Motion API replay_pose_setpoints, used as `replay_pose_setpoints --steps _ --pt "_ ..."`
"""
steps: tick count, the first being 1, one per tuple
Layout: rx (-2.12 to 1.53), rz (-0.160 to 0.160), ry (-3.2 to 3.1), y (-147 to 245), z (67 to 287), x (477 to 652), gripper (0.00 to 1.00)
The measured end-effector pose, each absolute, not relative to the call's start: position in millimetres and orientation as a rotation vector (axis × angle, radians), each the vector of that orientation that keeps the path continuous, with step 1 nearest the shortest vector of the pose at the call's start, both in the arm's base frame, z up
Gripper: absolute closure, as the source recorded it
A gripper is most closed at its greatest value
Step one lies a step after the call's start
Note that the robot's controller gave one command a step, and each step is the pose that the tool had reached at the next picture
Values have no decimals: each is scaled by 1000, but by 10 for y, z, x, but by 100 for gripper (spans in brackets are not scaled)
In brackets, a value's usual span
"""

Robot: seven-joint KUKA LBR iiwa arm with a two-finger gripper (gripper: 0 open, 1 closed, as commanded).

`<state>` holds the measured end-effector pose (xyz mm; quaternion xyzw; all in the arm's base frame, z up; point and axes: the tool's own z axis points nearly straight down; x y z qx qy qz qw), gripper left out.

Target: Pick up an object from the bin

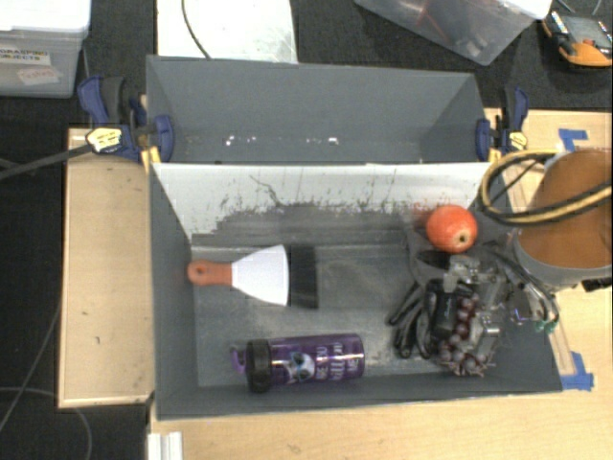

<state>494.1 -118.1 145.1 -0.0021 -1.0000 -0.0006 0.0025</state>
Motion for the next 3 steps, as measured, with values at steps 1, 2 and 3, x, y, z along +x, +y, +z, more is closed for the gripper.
replay_pose_setpoints --steps 1,2,3 --pt "6 1 -3144 -1178 1489 4961 0" --pt "510 2 -3142 -1445 805 5047 0" --pt "644 -2 -3085 -404 1256 5578 0"
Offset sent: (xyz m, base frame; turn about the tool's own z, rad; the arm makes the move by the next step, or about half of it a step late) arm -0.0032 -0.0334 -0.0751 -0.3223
